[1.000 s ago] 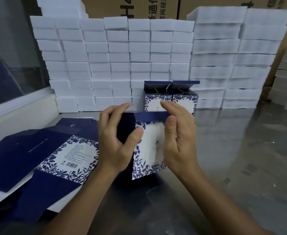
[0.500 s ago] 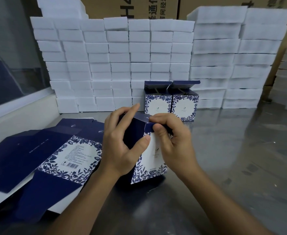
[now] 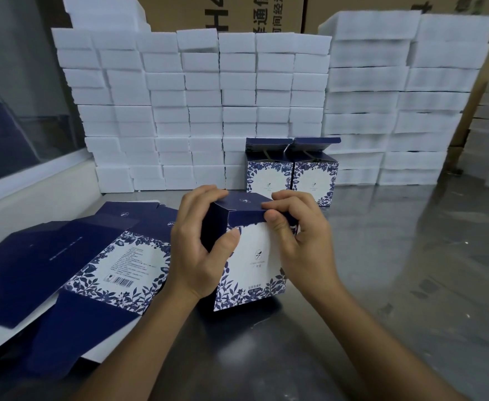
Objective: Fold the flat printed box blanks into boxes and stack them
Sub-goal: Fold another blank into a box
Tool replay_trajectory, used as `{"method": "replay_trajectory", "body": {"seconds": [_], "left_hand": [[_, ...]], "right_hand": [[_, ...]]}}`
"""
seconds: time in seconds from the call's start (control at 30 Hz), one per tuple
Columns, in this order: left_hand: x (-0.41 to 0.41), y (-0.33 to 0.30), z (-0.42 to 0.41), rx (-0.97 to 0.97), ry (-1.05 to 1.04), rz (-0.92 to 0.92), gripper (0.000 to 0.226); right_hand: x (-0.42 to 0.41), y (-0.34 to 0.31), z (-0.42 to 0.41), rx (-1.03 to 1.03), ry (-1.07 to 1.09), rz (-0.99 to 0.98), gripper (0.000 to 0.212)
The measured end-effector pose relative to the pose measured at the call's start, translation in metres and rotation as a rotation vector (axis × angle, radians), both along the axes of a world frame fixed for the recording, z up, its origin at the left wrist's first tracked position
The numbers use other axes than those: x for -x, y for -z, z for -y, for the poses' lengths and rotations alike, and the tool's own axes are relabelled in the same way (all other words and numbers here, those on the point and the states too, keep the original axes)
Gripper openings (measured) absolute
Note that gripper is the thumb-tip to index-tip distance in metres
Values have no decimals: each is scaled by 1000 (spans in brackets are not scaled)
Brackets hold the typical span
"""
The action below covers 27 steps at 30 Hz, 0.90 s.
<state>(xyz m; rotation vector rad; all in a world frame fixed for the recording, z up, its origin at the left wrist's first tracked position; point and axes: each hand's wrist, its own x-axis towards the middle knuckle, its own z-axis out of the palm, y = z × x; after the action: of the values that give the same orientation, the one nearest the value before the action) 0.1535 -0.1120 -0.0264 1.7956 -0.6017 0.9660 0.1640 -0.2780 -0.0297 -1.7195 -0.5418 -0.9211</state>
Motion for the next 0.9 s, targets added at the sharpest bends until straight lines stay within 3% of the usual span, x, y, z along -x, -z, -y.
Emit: {"method": "replay_trajectory", "body": {"seconds": [0.27,0.53,0.73,0.9], "left_hand": [[-6,6,-3,167,55,-76,53],[-5,10,2,188,60,-220,59],[-6,15,9,225,57,-334,51],[-8,23,18,174,-35,-301,46]], "right_hand": [[3,0,0,-175,-112,-186,23],[-1,7,0,-234,-82,-214,23],[-4,12,2,-221,35,-226,22],[-4,19,6,-116,197,-214,22]]}}
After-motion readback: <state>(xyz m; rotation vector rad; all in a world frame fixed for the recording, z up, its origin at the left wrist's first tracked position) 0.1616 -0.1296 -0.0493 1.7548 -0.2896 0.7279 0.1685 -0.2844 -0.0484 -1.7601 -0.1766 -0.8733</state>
